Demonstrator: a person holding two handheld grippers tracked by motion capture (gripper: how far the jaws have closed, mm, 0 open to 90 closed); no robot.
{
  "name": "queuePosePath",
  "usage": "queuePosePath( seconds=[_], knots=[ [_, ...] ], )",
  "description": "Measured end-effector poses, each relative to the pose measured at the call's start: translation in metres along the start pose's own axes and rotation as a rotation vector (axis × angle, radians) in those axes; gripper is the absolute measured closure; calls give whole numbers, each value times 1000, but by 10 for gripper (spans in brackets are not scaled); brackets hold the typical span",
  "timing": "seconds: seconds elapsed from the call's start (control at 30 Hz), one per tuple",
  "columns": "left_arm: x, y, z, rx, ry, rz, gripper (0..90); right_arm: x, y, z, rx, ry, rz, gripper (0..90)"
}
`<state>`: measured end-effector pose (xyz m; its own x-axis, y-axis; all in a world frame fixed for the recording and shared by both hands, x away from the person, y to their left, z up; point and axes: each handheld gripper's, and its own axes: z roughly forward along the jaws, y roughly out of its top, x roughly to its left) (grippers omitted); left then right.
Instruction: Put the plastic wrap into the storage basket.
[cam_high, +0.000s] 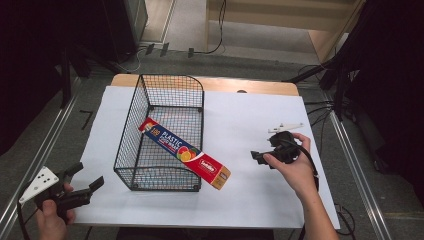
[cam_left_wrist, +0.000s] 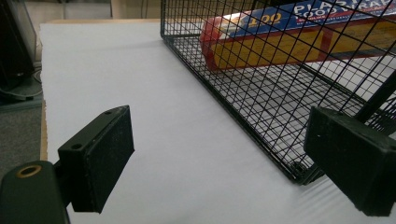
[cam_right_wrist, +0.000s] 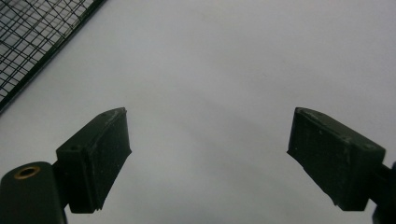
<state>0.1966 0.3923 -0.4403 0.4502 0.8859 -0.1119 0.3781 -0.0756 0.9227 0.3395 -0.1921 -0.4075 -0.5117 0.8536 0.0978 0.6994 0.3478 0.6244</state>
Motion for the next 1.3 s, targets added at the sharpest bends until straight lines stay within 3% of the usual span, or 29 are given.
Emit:
queuePosePath(
  seconds=[0.37, 0.47, 0.7, 0.83, 1.07, 1.3],
  knots=[
    [-1, 0, 1, 0, -1, -5, 88, -28, -52, -15, -103, 10, 122, 133],
    [-1, 0, 0, 2, 2, -2, 88, -32, -63, -17, -104, -4, 142, 132],
    [1, 1, -2, -8, 1, -9, 88, -40, -85, -26, -127, -36, 160, 132],
    [1, 1, -2, -10, 2, -8, 88, -46, -98, -34, -132, -27, 189, 132],
    [0, 1, -2, -12, 5, -9, 88, -54, -121, -46, -168, -42, 198, 130],
    [1, 1, -1, -5, 6, -8, 88, -69, -147, -64, -210, -90, 218, 130]
  ],
)
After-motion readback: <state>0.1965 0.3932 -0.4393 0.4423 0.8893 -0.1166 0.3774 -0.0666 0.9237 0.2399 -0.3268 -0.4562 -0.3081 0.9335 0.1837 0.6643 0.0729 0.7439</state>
